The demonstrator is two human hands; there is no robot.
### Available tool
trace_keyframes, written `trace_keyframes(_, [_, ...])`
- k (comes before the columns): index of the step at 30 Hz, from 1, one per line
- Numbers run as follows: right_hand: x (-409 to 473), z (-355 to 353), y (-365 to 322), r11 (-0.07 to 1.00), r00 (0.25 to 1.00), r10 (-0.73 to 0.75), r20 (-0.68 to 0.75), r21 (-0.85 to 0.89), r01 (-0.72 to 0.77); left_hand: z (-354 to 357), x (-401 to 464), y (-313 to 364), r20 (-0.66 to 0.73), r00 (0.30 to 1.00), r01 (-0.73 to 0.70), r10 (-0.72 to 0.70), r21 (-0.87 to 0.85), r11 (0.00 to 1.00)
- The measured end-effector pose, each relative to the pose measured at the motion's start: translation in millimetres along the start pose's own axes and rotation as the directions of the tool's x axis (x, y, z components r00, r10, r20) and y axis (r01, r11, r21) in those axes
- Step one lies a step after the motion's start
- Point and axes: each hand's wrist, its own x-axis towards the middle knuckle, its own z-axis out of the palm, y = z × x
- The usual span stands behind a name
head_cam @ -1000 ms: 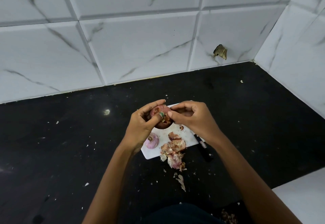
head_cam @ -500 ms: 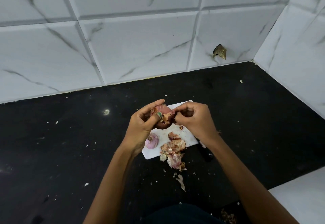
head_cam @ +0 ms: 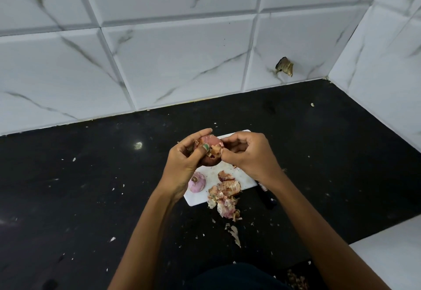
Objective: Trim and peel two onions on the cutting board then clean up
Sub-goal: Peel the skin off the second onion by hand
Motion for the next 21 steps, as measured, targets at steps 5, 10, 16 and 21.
trace_keyframes(5, [1, -2, 0, 0.996, 0.999, 0.009, -0.032, 0.091, -0.006, -1, 2, 0, -0.018, 1.000, 0.011, -0.012, -0.020, 1.000])
trace_keyframes(10, [0, -1, -2, 0.993, 0.999, 0.012, 0.052, 0.121, -0.018, -1, 3, 3, -0.021, 1.000, -0.002, 0.001, -0.053, 0.999])
trace_keyframes(16, [3, 6, 1, 0.996, 0.996, 0.003, -0.091, 0.092, 0.006, 0, 4, 1, -0.029, 1.000, 0.006, -0.007, -0.026, 1.000])
trace_keyframes(21, [1, 12, 12, 0.961, 0.980, 0.172, -0.099, 0.237, -0.145, 2, 4, -4, -0.030, 0.999, 0.039, -0.040, -0.015, 0.999])
